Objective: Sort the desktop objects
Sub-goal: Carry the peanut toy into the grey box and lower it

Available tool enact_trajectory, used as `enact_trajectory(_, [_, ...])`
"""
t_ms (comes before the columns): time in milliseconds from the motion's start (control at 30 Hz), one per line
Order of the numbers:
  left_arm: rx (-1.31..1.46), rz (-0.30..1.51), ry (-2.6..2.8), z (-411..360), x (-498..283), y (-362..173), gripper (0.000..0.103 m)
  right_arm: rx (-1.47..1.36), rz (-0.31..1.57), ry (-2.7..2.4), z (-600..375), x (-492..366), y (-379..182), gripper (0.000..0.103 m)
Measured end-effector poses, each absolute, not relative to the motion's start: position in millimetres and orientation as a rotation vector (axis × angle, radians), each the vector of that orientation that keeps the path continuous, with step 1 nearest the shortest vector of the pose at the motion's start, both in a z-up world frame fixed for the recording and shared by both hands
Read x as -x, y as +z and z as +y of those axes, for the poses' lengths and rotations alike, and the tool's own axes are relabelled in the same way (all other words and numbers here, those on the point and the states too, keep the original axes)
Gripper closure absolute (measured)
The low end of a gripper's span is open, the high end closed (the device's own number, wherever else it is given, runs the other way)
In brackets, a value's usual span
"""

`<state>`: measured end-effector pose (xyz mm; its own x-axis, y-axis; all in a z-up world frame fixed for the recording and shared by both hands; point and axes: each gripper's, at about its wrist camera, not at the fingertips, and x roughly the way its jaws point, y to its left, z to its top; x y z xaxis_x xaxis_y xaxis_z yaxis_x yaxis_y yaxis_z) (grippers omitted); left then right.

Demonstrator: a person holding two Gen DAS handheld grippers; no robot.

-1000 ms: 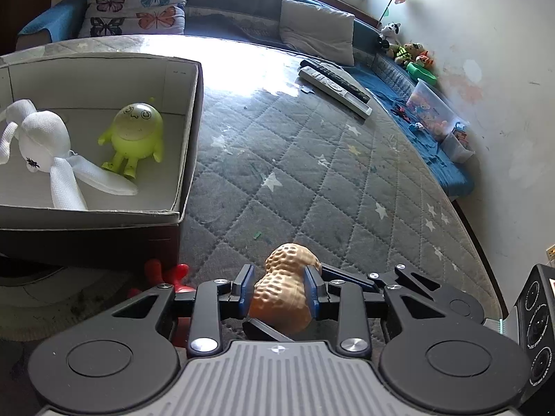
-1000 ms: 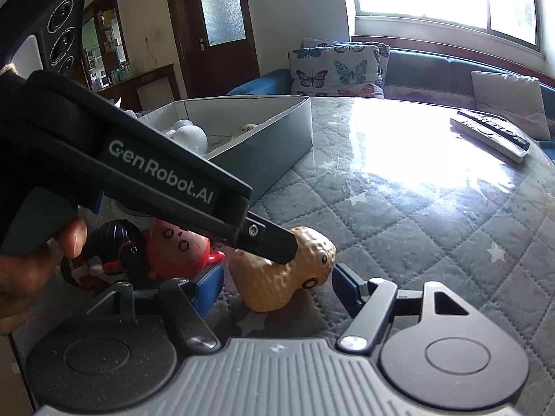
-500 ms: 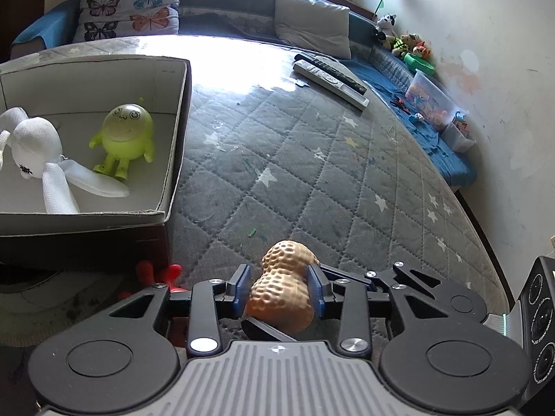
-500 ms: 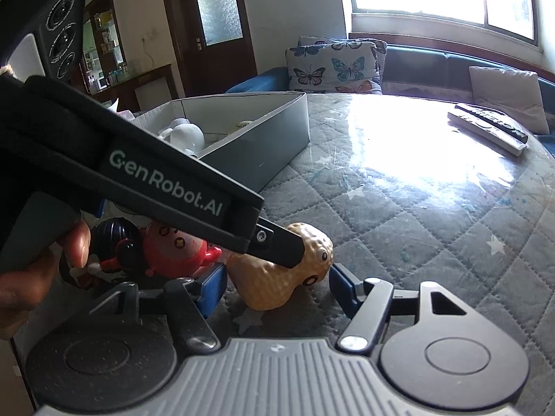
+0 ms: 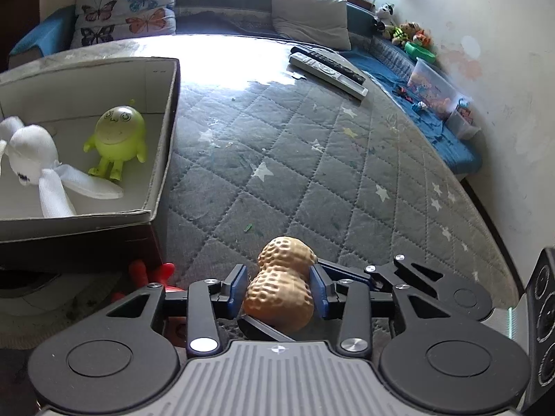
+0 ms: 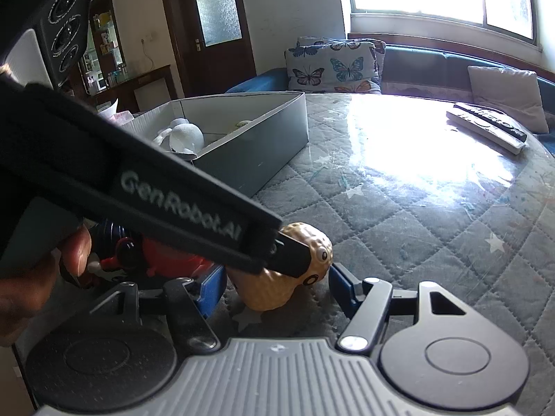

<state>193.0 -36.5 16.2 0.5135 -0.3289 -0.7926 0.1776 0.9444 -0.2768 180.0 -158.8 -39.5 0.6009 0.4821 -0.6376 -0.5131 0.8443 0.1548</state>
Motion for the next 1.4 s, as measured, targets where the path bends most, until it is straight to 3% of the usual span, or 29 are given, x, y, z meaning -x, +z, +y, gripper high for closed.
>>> enact_trajectory(367, [0.199,0.938,-0.32,-32,-179,28,0.06,0.097,0.699,0.569,-157,-166,-24,0.037])
enact_trajectory(800, [0.286,0.676,-0.211,37,-170,99,0.061,0.287,0.469,0.68,-89,-175,49,0.037])
enact_trajectory(1400, [0.469,0.769,-0.117,114,-224,61,0.061,0.327,0.593,0.811,-21,-246,25,0.037])
